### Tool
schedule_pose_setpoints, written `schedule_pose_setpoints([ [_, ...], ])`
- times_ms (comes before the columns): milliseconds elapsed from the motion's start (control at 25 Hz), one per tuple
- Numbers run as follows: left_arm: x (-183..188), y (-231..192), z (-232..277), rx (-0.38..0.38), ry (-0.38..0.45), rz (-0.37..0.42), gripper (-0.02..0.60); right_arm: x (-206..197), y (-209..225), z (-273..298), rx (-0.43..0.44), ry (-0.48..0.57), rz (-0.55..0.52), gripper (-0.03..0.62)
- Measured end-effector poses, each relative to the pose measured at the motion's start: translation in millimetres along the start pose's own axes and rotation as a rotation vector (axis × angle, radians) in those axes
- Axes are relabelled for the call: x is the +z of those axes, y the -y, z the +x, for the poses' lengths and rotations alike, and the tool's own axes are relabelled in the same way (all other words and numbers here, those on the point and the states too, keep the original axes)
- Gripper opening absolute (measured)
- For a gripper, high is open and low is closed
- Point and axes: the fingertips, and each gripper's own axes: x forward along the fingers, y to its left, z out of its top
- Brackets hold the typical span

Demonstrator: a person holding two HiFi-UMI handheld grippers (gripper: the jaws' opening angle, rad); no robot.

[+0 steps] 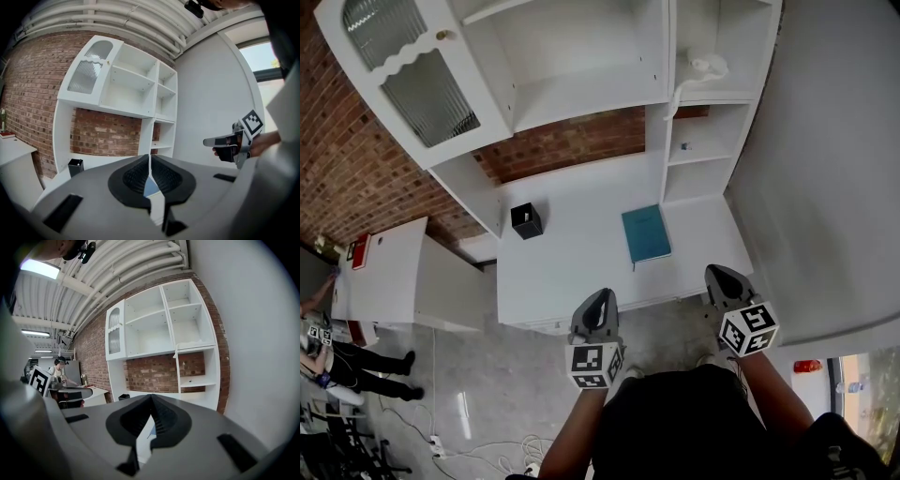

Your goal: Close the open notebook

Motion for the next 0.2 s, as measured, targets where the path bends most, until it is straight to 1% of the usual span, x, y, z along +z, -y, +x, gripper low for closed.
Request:
schedule_pose_setpoints([
  [200, -0.1, -5.9, -6.8, -0.023, 0.007, 0.007, 0.017, -4.9, -16.4, 2.4, -0.009, 0.009, 0.014, -0.002],
])
